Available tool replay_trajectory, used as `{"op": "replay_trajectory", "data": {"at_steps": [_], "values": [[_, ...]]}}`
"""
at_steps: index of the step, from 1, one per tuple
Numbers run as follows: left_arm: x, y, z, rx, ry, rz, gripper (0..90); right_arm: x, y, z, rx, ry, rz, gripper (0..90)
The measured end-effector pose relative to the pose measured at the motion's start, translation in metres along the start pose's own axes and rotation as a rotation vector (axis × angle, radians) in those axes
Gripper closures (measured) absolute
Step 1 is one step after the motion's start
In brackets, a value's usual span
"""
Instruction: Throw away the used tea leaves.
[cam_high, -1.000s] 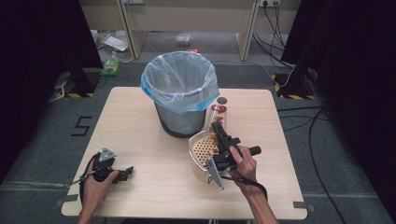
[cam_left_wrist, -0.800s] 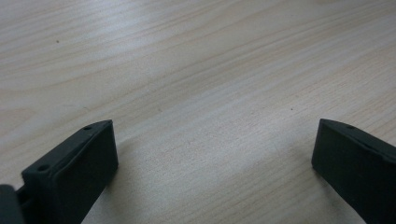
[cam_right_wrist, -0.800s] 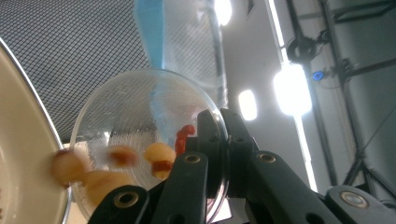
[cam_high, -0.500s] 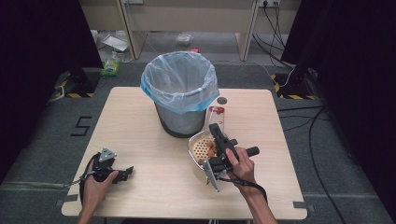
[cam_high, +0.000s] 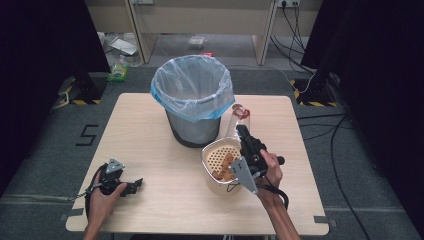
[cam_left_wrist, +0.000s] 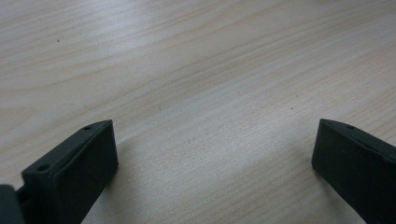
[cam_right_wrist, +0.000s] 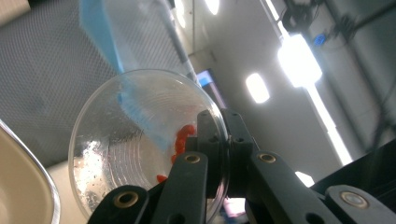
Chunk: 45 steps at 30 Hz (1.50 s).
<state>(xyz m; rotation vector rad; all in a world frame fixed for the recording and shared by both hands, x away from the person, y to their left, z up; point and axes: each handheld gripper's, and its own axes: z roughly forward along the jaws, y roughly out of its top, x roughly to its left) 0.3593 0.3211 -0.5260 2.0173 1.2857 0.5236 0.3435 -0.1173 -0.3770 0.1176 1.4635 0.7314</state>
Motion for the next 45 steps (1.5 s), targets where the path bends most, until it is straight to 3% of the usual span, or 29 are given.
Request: {"op": "replay_trajectory", "data": {"at_steps": [1,4,6,8,9,10,12,13,15,16,18,20,21,22,24,26,27,30,34,37,39,45], "values": [[0.0,0.0,0.0,0.0,0.0,0.0,0.0,0.0,0.0,0.0,0.0,0.0,0.0,88.2],[0.0,0.0,0.0,0.0,0.0,0.0,0.0,-0.008,0.002,0.002,0.007,0.026,0.122,88.1],[0.0,0.0,0.0,0.0,0.0,0.0,0.0,-0.01,0.004,0.001,0.004,0.033,0.128,88.1],[0.0,0.0,0.0,0.0,0.0,0.0,0.0,-0.008,0.007,-0.001,-0.004,-0.003,0.067,88.1],[0.0,0.0,0.0,0.0,0.0,0.0,0.0,-0.004,0.007,-0.002,-0.013,-0.038,-0.011,88.1],[0.0,0.0,0.0,0.0,0.0,0.0,0.0,0.011,0.002,0.0,-0.001,-0.075,-0.19,88.3],[0.0,0.0,0.0,0.0,0.0,0.0,0.0,0.026,0.001,-0.004,-0.053,-0.071,-0.302,88.4],[0.0,0.0,0.0,0.0,0.0,0.0,0.0,0.03,0.002,-0.003,-0.044,-0.053,-0.344,88.4],[0.0,0.0,0.0,0.0,0.0,0.0,0.0,0.034,-0.002,0.004,-0.005,-0.034,-0.332,88.4],[0.0,0.0,0.0,0.0,0.0,0.0,0.0,0.033,-0.003,0.004,-0.007,-0.029,-0.31,88.3],[0.0,0.0,0.0,0.0,0.0,0.0,0.0,0.032,-0.003,0.005,-0.004,-0.032,-0.311,88.3],[0.0,0.0,0.0,0.0,0.0,0.0,0.0,0.033,0.0,0.0,-0.039,-0.056,-0.33,88.4],[0.0,0.0,0.0,0.0,0.0,0.0,0.0,0.032,0.001,-0.003,-0.082,-0.083,-0.349,88.4],[0.0,0.0,0.0,0.0,0.0,0.0,0.0,0.031,0.002,-0.002,-0.087,-0.083,-0.364,88.3],[0.0,0.0,0.0,-0.001,0.001,-0.001,0.0,0.032,-0.007,0.004,-0.007,-0.045,-0.34,88.3],[0.0,0.0,0.0,0.0,0.001,0.0,0.0,0.031,-0.002,0.0,-0.047,-0.054,-0.331,88.3],[0.0,0.0,0.0,0.0,0.001,0.0,0.0,0.031,-0.004,0.004,-0.018,-0.041,-0.316,88.3],[0.0,0.0,0.0,0.0,0.0,0.0,0.0,0.03,-0.004,0.005,-0.007,-0.018,-0.283,88.3],[0.0,0.0,0.0,0.0,0.0,0.0,0.0,0.021,-0.007,0.01,0.029,0.013,-0.127,88.2],[0.0,0.0,0.0,0.0,0.0,0.0,0.0,0.009,-0.016,0.013,0.044,0.026,0.032,88.1],[0.0,0.0,0.0,0.0,0.001,0.001,0.0,-0.002,-0.026,0.014,0.076,0.041,0.174,88.0],[0.0,0.0,0.0,0.0,0.0,0.0,0.0,-0.035,-0.056,0.022,0.143,0.075,0.519,87.8]]}}
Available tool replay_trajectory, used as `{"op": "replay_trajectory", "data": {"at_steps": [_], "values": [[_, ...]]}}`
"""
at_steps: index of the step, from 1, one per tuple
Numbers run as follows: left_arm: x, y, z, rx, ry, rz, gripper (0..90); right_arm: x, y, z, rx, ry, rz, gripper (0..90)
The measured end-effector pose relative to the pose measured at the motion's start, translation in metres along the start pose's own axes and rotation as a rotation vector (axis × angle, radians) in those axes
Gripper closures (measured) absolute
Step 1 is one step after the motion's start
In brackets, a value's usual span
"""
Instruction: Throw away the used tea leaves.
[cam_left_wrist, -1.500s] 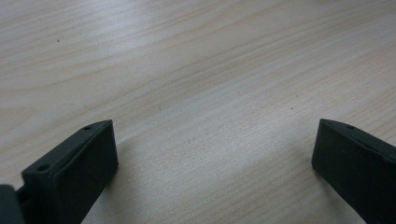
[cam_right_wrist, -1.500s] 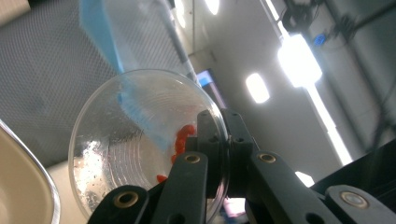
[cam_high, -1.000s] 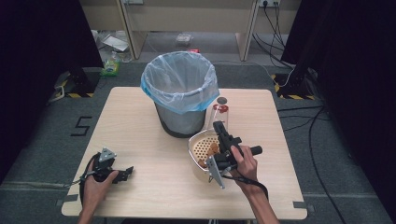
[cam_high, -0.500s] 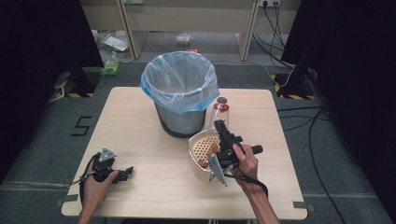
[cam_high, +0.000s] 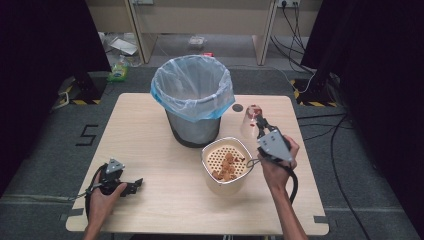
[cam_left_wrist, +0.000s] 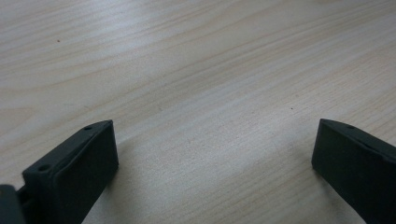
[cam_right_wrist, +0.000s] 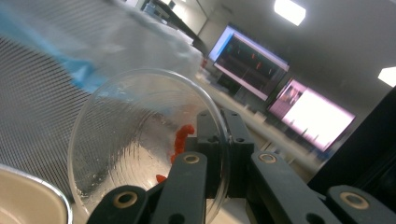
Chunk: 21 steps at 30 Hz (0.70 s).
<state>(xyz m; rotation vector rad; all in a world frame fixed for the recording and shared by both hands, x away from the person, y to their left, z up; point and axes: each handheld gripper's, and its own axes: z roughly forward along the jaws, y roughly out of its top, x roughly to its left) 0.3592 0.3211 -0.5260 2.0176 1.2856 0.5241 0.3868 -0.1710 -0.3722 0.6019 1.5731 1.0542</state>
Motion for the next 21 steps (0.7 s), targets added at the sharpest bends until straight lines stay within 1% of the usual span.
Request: {"op": "replay_trajectory", "data": {"at_steps": [1,2,4,6,8,9,12,16,21], "values": [[0.0,0.0,0.0,0.0,0.0,0.0,0.0,-0.006,-0.001,0.001,0.006,0.006,0.037,87.8],[0.0,0.0,0.0,0.0,0.0,0.0,0.0,-0.012,-0.001,0.001,0.014,0.007,0.057,87.8],[0.0,0.0,0.0,0.0,0.0,0.0,0.0,-0.019,0.001,0.001,0.024,-0.009,0.067,87.8],[0.0,0.0,0.0,0.0,0.0,0.0,0.0,-0.025,0.003,0.003,0.03,0.001,0.093,87.8],[0.0,0.0,0.0,0.0,0.0,0.0,0.0,-0.031,0.006,0.005,0.036,0.004,0.101,87.8],[0.0,0.0,0.0,0.0,0.0,0.0,0.0,-0.034,0.006,0.007,0.036,0.011,0.127,87.8],[0.0,0.0,0.0,0.0,0.0,-0.001,0.0,-0.041,0.01,0.011,0.042,0.033,0.167,87.8],[0.0,0.0,0.0,0.0,0.0,-0.001,0.0,-0.049,0.017,0.019,0.042,0.043,0.184,87.8],[0.0,0.0,0.0,0.0,0.0,0.0,0.0,-0.057,0.033,0.031,0.044,0.058,0.201,87.8]]}}
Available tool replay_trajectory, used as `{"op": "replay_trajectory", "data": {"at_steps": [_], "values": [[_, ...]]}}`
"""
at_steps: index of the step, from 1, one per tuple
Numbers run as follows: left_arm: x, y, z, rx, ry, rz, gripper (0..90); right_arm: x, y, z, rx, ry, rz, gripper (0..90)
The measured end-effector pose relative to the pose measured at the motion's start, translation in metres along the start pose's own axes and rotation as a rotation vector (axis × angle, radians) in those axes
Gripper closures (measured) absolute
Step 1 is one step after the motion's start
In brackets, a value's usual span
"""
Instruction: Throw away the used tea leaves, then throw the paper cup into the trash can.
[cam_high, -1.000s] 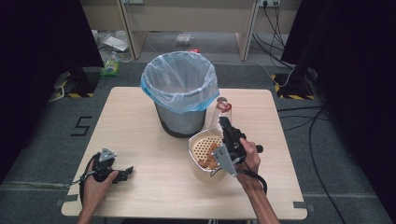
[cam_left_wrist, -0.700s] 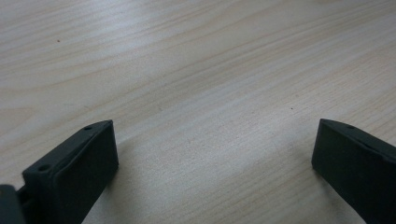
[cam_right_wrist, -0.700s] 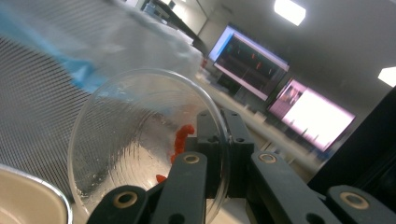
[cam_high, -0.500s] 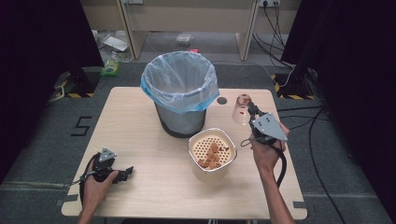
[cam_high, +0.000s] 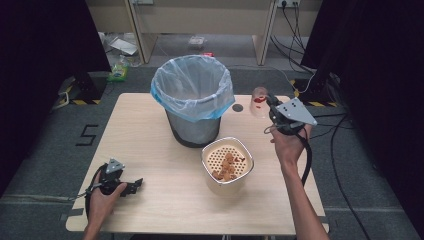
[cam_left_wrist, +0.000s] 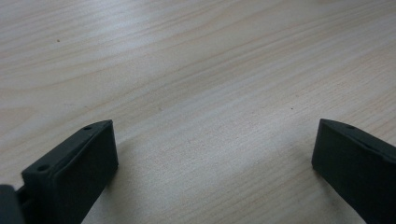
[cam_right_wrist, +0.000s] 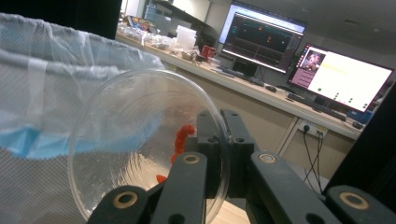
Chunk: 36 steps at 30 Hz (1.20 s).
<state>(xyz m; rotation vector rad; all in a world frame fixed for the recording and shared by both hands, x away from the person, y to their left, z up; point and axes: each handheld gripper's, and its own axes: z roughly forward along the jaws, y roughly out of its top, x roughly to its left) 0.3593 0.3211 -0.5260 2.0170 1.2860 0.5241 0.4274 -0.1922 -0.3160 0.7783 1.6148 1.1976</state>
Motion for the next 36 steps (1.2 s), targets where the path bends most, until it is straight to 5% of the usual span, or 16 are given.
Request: {"op": "replay_trajectory", "data": {"at_steps": [22,36], "values": [[0.0,0.0,0.0,0.0,0.0,0.0,0.0,0.004,0.08,0.044,-0.031,0.025,-0.05,87.8],[0.0,0.0,0.0,0.0,0.0,0.0,0.0,0.046,0.106,0.079,-0.022,0.124,-0.062,87.5]]}}
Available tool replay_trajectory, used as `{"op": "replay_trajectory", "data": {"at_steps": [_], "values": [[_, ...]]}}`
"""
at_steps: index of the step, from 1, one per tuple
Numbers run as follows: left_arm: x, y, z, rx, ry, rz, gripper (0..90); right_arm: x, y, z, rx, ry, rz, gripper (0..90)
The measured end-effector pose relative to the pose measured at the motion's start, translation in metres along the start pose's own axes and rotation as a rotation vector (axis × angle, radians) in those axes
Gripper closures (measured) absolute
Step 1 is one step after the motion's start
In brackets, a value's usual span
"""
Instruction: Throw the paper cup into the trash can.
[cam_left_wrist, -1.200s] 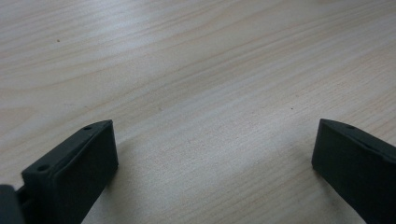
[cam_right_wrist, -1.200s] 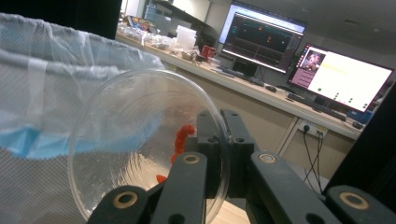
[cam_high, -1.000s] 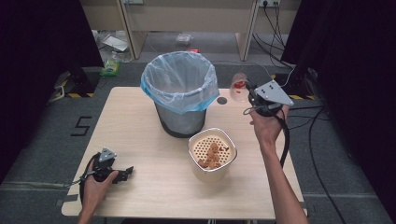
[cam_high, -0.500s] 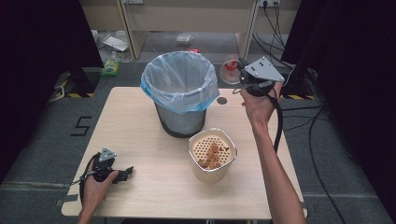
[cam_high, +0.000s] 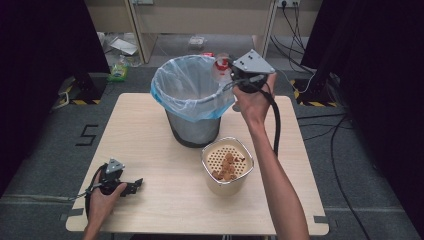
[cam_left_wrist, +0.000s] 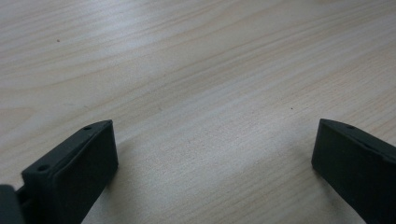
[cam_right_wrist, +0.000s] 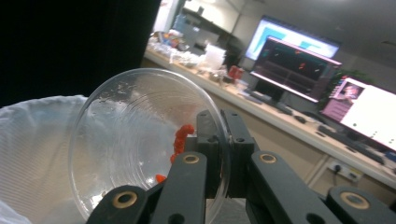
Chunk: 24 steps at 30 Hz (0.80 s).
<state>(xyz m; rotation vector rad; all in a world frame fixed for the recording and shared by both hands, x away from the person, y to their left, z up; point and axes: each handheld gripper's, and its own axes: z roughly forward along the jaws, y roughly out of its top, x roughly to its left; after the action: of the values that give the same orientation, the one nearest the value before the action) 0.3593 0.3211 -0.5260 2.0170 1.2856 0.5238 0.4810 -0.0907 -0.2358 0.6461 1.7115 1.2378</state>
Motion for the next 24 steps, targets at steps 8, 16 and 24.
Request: {"op": "replay_trajectory", "data": {"at_steps": [8,16,24], "values": [[0.0,0.0,0.0,0.001,0.0,0.0,0.0,0.029,0.002,0.037,0.07,0.091,-0.013,84.3],[0.0,0.0,0.0,0.0,0.0,0.0,0.0,0.043,0.002,0.056,0.126,0.104,0.001,64.3],[0.0,0.0,0.0,0.0,0.0,0.0,0.0,0.022,-0.004,0.039,0.165,0.077,0.076,50.4]]}}
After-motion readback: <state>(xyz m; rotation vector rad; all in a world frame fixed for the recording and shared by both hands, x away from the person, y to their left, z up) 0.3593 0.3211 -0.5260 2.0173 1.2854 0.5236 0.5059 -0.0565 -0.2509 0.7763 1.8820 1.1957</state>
